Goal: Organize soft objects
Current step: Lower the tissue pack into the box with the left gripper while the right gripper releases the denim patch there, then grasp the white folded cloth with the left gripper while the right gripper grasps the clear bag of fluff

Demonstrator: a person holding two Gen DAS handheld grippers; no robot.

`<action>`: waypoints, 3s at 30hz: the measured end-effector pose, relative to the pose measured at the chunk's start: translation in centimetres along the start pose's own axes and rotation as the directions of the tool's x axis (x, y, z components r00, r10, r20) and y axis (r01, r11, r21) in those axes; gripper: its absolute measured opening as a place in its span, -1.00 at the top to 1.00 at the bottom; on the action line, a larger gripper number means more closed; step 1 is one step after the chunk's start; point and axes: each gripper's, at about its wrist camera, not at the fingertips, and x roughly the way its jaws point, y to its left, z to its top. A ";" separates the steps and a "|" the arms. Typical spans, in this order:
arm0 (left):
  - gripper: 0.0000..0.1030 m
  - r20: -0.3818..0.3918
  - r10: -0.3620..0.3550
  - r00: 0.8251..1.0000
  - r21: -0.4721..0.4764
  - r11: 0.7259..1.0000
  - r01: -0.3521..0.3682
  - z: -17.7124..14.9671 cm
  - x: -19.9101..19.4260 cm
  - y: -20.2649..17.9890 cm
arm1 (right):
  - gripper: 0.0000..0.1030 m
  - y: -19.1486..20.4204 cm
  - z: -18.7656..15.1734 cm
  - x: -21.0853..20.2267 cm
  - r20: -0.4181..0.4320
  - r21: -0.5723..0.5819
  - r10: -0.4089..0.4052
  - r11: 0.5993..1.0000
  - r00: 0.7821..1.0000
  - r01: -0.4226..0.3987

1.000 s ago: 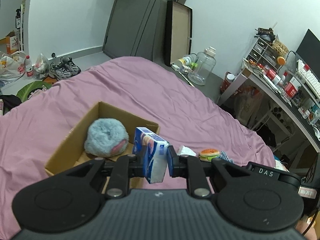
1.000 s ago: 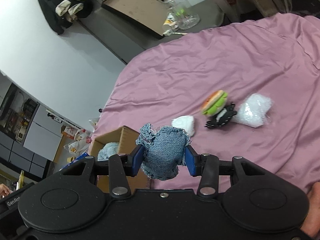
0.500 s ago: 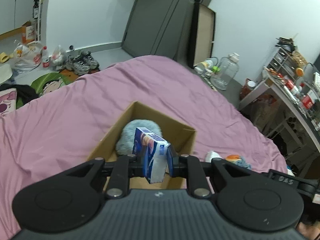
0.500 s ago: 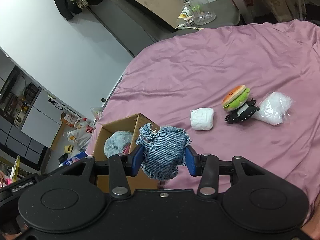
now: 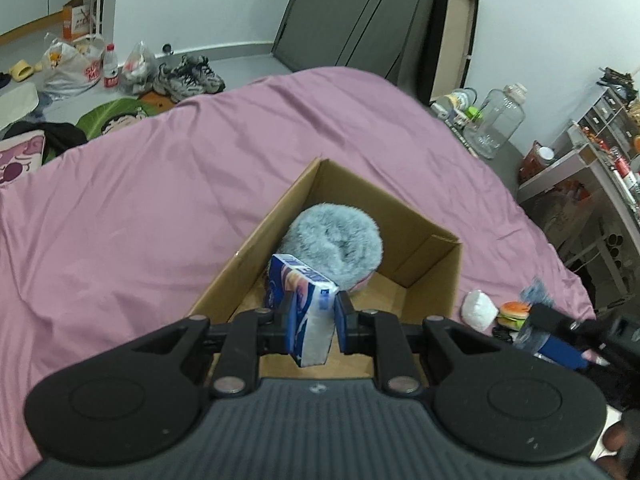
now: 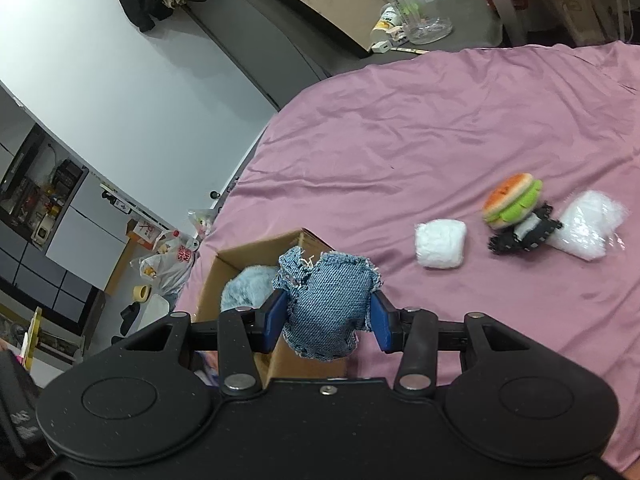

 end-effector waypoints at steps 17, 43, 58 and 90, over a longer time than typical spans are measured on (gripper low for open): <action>0.54 -0.059 -0.030 0.998 -0.041 0.999 0.028 1.4 3.1 1.1 | 0.15 4.1 1.3 3.9 -0.020 -0.065 0.074 0.995 0.997 -0.075; -0.26 -0.014 0.006 1.000 0.036 0.999 -0.005 1.7 0.5 -1.5 | -0.33 4.0 0.9 3.0 -0.028 -0.035 0.097 0.995 0.995 -0.098; -0.51 0.004 0.003 1.000 0.114 0.993 -0.004 1.5 -2.4 -5.8 | -0.52 -0.3 2.3 -2.9 -0.034 -0.035 -0.021 0.999 0.999 0.020; -0.54 0.005 0.030 1.000 0.205 0.978 -0.031 -2.5 -0.3 -17.6 | -0.95 -14.1 4.4 -7.5 0.042 0.143 -0.070 0.988 0.997 0.064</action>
